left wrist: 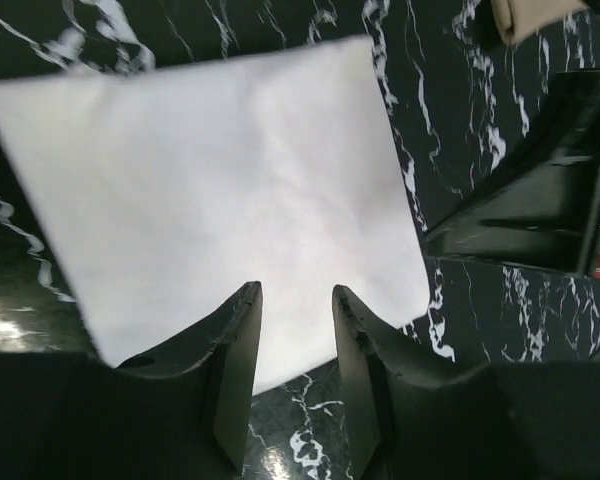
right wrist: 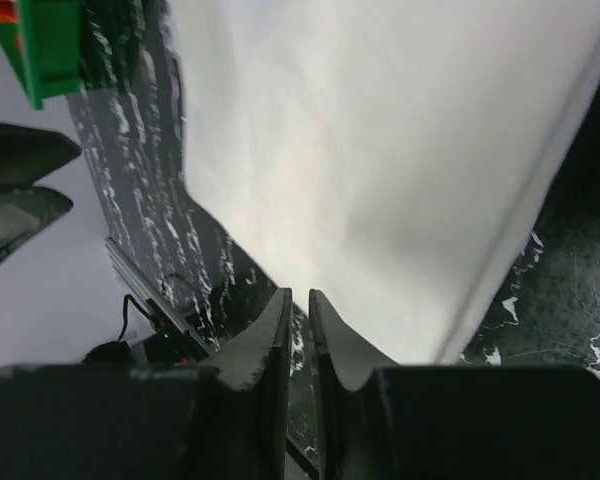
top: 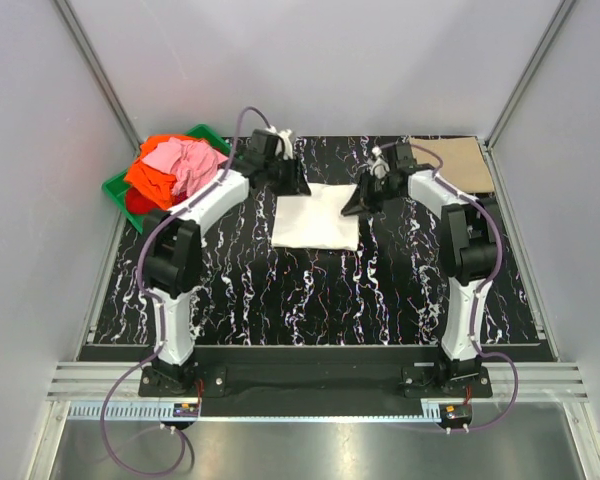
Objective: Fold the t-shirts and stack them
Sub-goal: Fold the tshirt
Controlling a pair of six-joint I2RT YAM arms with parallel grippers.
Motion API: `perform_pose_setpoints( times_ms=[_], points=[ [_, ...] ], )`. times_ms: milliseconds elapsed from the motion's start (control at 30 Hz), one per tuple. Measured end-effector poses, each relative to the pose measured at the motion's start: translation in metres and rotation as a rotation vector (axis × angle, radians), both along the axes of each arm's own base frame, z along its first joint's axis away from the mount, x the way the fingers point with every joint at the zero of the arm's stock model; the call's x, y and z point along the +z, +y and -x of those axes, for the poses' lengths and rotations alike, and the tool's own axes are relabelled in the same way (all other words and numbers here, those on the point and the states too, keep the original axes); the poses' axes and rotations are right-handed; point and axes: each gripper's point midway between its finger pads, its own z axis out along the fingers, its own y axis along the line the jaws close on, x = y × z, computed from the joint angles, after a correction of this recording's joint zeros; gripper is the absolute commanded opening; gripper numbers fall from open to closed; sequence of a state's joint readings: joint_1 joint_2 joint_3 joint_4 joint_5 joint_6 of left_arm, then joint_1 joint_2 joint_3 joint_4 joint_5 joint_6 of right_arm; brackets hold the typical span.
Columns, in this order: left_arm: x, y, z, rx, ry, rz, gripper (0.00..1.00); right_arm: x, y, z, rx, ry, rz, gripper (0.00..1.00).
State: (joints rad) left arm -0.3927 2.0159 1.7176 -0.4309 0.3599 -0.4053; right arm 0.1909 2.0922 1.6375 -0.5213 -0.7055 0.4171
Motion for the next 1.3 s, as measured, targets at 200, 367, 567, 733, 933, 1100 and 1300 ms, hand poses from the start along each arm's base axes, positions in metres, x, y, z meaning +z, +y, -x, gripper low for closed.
perform_pose_setpoints(
  times_ms=[200,367,567,733,933,1100,1300],
  points=[
    [-0.084,-0.018,0.057,-0.034,0.182,-0.114,0.38,-0.074,-0.011,0.047,0.007,0.163,0.047,0.16],
    [-0.119,0.009,0.073,0.030,0.269,-0.226,0.38,-0.085,-0.019,0.052,0.002,0.176,0.033,0.15],
    [-0.115,0.020,0.069,0.064,0.263,-0.262,0.39,-0.073,-0.023,0.056,-0.005,0.129,0.047,0.16],
    [-0.097,0.018,0.070,0.060,0.242,-0.240,0.39,-0.056,-0.022,0.058,-0.002,0.087,0.037,0.21],
    [-0.082,0.018,0.071,0.060,0.213,-0.221,0.39,-0.071,-0.027,0.073,-0.007,0.121,0.059,0.19],
    [-0.101,0.025,0.086,0.068,0.269,-0.245,0.38,-0.083,-0.029,0.079,-0.011,0.141,0.071,0.18],
    [-0.105,0.036,0.099,0.084,0.314,-0.272,0.38,-0.074,-0.027,0.075,-0.021,0.127,0.061,0.15]
  ],
)
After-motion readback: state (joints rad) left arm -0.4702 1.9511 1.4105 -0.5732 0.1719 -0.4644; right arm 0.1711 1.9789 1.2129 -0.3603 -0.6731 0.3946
